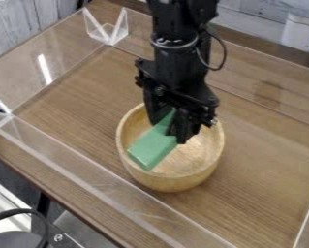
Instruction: Put the green block in the brown bowl
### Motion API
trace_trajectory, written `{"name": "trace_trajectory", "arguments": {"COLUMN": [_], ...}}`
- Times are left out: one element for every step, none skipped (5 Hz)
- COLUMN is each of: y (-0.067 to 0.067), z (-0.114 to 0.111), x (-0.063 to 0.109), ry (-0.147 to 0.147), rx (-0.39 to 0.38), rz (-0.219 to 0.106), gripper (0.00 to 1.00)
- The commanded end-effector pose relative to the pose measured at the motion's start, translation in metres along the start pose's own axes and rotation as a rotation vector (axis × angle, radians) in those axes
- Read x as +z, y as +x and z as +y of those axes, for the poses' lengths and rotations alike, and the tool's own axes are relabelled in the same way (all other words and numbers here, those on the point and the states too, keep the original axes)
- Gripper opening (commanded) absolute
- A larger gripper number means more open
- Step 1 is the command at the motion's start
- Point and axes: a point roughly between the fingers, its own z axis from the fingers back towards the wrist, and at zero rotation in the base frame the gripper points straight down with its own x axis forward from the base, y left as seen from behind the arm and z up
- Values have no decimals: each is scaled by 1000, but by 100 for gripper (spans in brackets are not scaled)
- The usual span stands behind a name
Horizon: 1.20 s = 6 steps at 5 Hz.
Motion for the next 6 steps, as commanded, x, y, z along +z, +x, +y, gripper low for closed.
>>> {"name": "trace_trajectory", "arguments": {"y": [15,17,17,17,17,17], "z": [-2,-5,-5,-5,-4,-3], "x": [17,17,16,15,15,12], "ry": [10,10,9,8,8,6], "rx": [-6,-13,-13,-13,-14,-7], "rz": [-65,-63,-60,-57,-53,-45], "gripper": [0,0,0,0,0,0]}}
